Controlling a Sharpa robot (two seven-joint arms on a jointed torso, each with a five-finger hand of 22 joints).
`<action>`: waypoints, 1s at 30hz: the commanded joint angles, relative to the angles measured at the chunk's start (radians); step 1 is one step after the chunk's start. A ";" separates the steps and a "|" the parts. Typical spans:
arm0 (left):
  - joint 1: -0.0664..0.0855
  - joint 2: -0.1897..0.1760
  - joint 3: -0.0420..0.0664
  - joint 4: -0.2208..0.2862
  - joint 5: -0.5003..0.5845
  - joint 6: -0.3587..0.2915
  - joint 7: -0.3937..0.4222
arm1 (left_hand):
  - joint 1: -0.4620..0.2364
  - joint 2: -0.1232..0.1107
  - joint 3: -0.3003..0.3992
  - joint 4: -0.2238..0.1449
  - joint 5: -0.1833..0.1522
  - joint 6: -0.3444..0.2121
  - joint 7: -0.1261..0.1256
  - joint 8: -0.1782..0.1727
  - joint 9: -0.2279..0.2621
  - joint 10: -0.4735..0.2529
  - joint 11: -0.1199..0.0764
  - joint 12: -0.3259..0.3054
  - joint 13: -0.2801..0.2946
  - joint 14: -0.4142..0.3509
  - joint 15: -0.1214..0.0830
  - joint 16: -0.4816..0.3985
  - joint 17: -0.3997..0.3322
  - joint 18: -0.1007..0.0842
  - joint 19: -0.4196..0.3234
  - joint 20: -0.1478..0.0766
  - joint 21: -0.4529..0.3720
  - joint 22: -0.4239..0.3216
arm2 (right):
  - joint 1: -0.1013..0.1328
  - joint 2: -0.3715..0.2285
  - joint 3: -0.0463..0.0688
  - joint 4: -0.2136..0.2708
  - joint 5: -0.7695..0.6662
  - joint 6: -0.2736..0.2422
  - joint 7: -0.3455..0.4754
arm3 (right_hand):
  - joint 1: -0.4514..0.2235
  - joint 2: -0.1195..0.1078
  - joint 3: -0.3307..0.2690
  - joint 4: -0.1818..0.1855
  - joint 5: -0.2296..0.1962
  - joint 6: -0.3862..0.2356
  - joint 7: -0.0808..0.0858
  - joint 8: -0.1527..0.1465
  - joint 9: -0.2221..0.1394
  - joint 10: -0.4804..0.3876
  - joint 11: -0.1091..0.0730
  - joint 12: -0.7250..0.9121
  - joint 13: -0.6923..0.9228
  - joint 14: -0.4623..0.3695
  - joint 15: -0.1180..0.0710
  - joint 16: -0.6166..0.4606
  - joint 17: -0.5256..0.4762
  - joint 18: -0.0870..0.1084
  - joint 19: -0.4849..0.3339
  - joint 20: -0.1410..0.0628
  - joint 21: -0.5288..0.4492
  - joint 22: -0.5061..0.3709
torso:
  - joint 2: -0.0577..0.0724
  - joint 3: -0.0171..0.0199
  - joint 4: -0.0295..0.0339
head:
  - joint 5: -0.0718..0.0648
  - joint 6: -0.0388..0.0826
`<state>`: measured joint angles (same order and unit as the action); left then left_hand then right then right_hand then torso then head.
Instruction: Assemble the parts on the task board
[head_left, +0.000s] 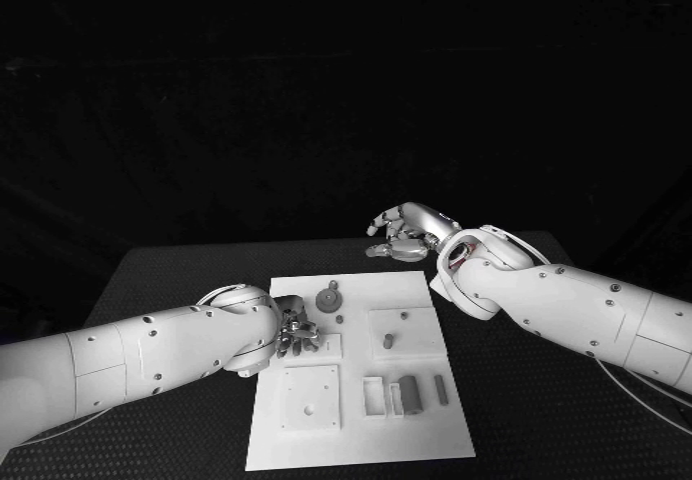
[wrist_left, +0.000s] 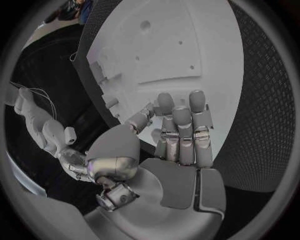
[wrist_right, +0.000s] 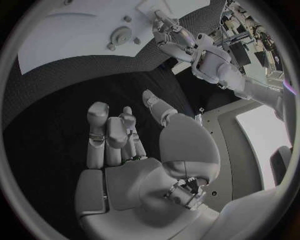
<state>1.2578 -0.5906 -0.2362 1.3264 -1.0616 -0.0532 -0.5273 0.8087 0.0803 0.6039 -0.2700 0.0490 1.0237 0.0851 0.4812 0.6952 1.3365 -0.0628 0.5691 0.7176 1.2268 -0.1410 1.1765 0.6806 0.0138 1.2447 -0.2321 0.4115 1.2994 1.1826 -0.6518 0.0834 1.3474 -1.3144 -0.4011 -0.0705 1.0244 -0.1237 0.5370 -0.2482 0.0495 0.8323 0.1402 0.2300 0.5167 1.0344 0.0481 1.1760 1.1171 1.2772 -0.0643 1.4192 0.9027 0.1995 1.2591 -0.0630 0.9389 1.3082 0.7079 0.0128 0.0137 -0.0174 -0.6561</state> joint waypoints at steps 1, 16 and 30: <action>-0.003 0.002 -0.001 -0.001 -0.018 -0.001 0.008 | 0.004 0.011 0.003 0.001 0.005 0.098 -0.056 0.002 0.005 0.000 -0.006 0.005 -0.001 -0.019 -0.027 0.005 -0.003 -0.013 0.027 -0.024 0.006 0.002 | 0.000 0.001 0.000 0.000 -0.005 0.010 0.008 | -0.004 0.008 -0.003 -0.004 0.004 -0.020 0.024 0.005 0.001 -0.005 0.002 -0.002 -0.001 0.000 0.004 -0.005 0.002 0.062 -0.001 -0.006 -0.007 0.012 | 0.000 0.0004 -0.0004 | -0.001 -0.001; -0.006 -0.003 0.000 0.003 -0.012 -0.042 0.019 | 0.002 0.019 0.004 -0.002 0.005 0.100 -0.057 0.002 0.006 0.001 -0.007 0.009 -0.003 -0.021 -0.029 0.015 -0.017 -0.014 0.028 -0.026 0.005 0.006 | 0.000 0.003 0.000 -0.002 -0.004 0.011 0.008 | -0.006 0.009 -0.004 -0.003 0.004 -0.020 0.024 0.004 0.001 -0.006 0.002 -0.002 -0.002 -0.001 0.004 -0.005 0.002 0.062 -0.001 -0.006 -0.007 0.012 | 0.000 -0.0001 0.0002 | -0.001 -0.002; -0.007 -0.005 0.000 0.006 -0.012 -0.059 0.025 | 0.001 0.021 0.006 -0.006 0.005 0.101 -0.057 0.001 0.007 0.000 -0.008 0.011 -0.005 -0.022 -0.029 0.022 -0.027 -0.014 0.029 -0.026 0.005 0.009 | 0.000 0.002 0.001 -0.003 0.002 0.012 0.008 | -0.007 0.009 -0.005 -0.002 0.004 -0.020 0.024 0.004 0.001 -0.006 0.002 -0.002 -0.002 -0.001 0.004 -0.006 0.002 0.062 0.000 -0.006 -0.008 0.012 | 0.000 -0.0002 0.0007 | -0.001 -0.003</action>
<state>1.2506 -0.5963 -0.2373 1.3305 -1.0706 -0.0969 -0.5159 0.8092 0.0886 0.6040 -0.2731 0.0510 1.0255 0.0833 0.4792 0.7004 1.3357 -0.0638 0.5767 0.7133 1.2267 -0.1409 1.1930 0.6548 0.0136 1.2536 -0.2375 0.4115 1.3078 1.1825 -0.6500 0.0835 1.3440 -1.3122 -0.3995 -0.0702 1.0203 -0.1196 0.5370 -0.2482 0.0495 0.8304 0.1385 0.2300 0.5165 1.0344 0.0481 1.1760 1.1163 1.2773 -0.0644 1.4192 0.9027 0.1995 1.2610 -0.0623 0.9353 1.3082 0.7076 0.0126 0.0142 -0.0190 -0.6597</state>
